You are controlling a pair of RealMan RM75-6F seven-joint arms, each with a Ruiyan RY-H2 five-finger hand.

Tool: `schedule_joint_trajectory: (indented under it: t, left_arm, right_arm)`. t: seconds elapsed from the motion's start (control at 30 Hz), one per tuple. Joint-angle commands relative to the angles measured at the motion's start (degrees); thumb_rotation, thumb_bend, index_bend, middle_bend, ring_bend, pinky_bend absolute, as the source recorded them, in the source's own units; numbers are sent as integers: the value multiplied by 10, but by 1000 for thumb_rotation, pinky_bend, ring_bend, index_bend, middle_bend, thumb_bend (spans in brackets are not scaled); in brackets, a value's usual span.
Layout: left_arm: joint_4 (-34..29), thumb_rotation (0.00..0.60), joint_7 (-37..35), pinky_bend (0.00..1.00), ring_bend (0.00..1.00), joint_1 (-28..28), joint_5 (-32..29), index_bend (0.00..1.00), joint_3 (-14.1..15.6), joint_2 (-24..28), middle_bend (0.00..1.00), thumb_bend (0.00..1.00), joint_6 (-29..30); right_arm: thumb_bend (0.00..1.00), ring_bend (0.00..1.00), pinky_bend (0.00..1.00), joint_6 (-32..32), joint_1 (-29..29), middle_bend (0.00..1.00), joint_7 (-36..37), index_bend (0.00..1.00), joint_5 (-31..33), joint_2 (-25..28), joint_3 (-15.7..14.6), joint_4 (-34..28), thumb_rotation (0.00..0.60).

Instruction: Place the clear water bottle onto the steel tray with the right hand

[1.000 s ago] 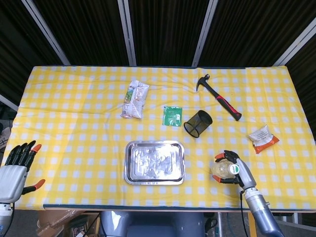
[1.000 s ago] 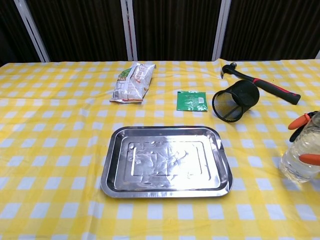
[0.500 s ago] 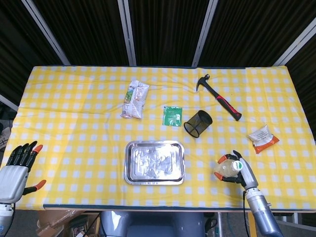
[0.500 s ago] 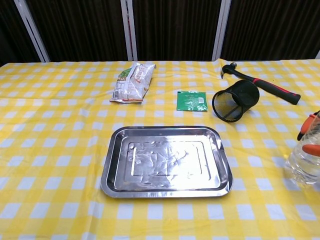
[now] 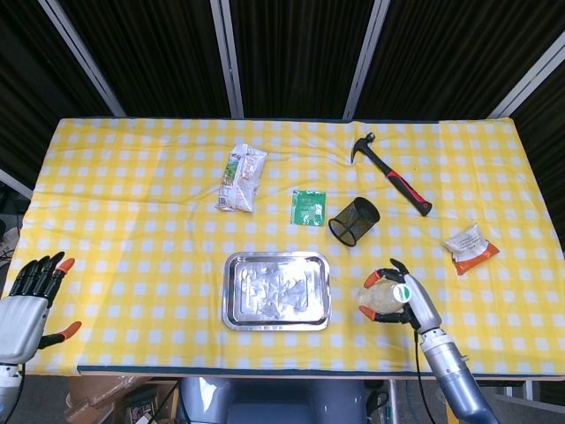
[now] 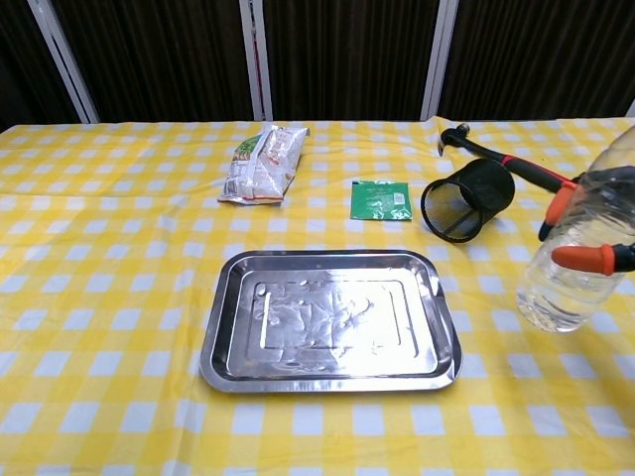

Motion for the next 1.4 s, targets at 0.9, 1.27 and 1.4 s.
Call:
schedule_joint_trajectory:
  t: [0.9, 1.27, 1.4]
  left_arm:
    - [4, 600, -36, 0, 0, 0, -2, 56, -3, 14, 0, 168, 3]
    - [3, 600, -29, 0, 0, 0, -4, 56, -2, 11, 0, 167, 2]
    - [2, 600, -25, 0, 0, 0, -5, 56, -2, 10, 0, 167, 0]
  right_arm:
    - [813, 329, 0, -16, 96, 711, -248, 857, 213, -30, 66, -135, 600]
    - [984, 400, 0, -34, 93, 810, -194, 997, 227, 55, 111, -182, 600]
    - [1000, 408, 0, -16, 107, 818, -225, 1000, 263, 93, 139, -218, 600]
